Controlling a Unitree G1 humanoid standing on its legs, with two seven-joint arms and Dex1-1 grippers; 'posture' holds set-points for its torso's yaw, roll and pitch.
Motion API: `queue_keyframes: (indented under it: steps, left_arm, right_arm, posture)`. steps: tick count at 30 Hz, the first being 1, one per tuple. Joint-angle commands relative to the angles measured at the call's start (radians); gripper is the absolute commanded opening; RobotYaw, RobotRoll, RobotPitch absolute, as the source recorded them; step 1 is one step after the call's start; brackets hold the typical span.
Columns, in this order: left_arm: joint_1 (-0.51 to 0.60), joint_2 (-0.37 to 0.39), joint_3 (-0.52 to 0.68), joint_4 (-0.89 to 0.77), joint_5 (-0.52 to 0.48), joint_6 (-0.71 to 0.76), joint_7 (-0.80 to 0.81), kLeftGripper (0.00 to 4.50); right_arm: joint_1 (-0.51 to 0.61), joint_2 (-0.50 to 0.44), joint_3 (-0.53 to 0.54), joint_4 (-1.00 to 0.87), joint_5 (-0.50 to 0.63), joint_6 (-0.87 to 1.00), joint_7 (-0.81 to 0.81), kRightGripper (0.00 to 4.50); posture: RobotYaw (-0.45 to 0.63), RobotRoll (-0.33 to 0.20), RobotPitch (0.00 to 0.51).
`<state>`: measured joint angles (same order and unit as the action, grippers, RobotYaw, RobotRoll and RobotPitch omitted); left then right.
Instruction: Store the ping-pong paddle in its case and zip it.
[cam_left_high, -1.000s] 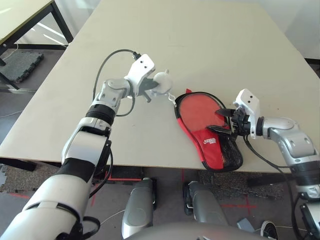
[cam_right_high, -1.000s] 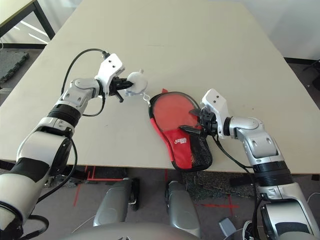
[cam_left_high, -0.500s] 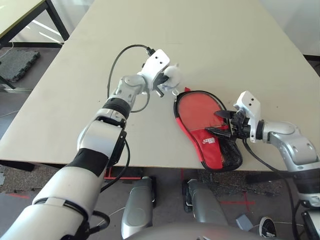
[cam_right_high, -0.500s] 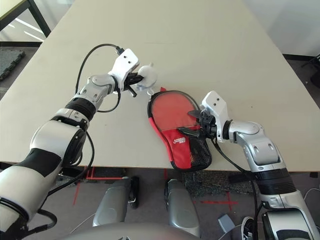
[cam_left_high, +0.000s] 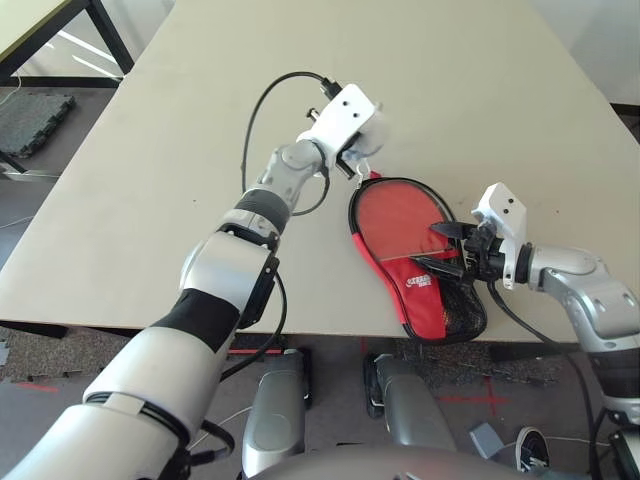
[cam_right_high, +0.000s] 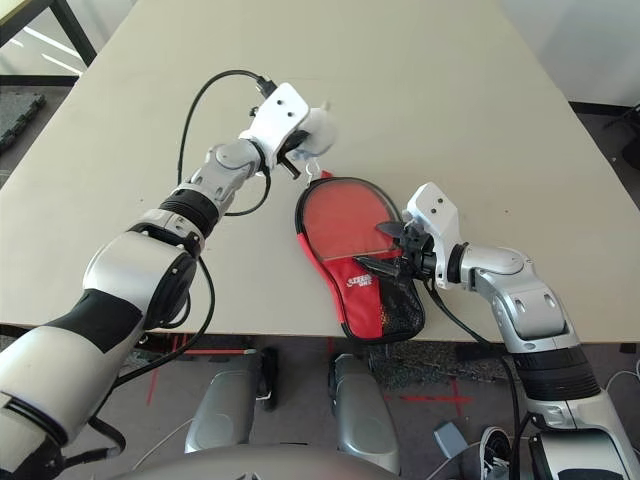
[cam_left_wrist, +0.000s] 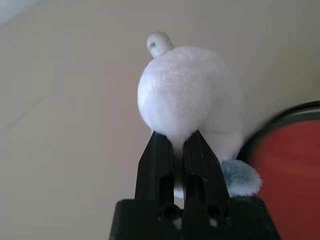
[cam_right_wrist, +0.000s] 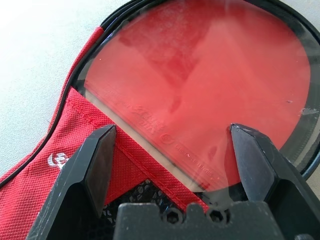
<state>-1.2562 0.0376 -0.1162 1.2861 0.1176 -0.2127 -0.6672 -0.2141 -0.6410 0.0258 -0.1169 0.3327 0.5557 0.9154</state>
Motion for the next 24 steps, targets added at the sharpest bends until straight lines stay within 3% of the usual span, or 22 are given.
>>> queue_keyframes:
  steps: [1, 4, 8, 16, 24]
  left_arm:
    - [-0.004, -0.01, -0.008, -0.045, -0.015, -0.025, -0.168, 0.02]
    - [0.019, -0.016, -0.014, -0.078, -0.02, -0.003, -0.266, 0.02]
    - [0.024, -0.024, 0.014, -0.1, -0.039, 0.022, -0.252, 1.29]
    - [-0.017, 0.008, 0.088, -0.143, -0.099, 0.068, -0.217, 4.39]
    - [-0.015, 0.116, 0.119, -0.225, -0.143, 0.142, -0.278, 4.48]
  right_arm:
    - [0.047, -0.006, 0.054, 0.054, -0.014, 0.066, 0.001, 4.5]
    - [0.035, -0.004, 0.059, 0.069, -0.015, 0.061, 0.005, 4.5]
    - [0.019, 0.0, 0.066, 0.088, -0.018, 0.055, 0.008, 4.5]
    - [-0.006, 0.009, 0.078, 0.124, -0.026, 0.038, 0.016, 4.5]
    - [-0.031, 0.02, 0.091, 0.158, -0.033, 0.018, 0.023, 4.5]
  posture:
    - [0.02, 0.0, 0.214]
    - [0.03, 0.0, 0.212]
    - [0.04, 0.0, 0.209]
    - [0.07, 0.0, 0.198]
    - [0.08, 0.0, 0.189]
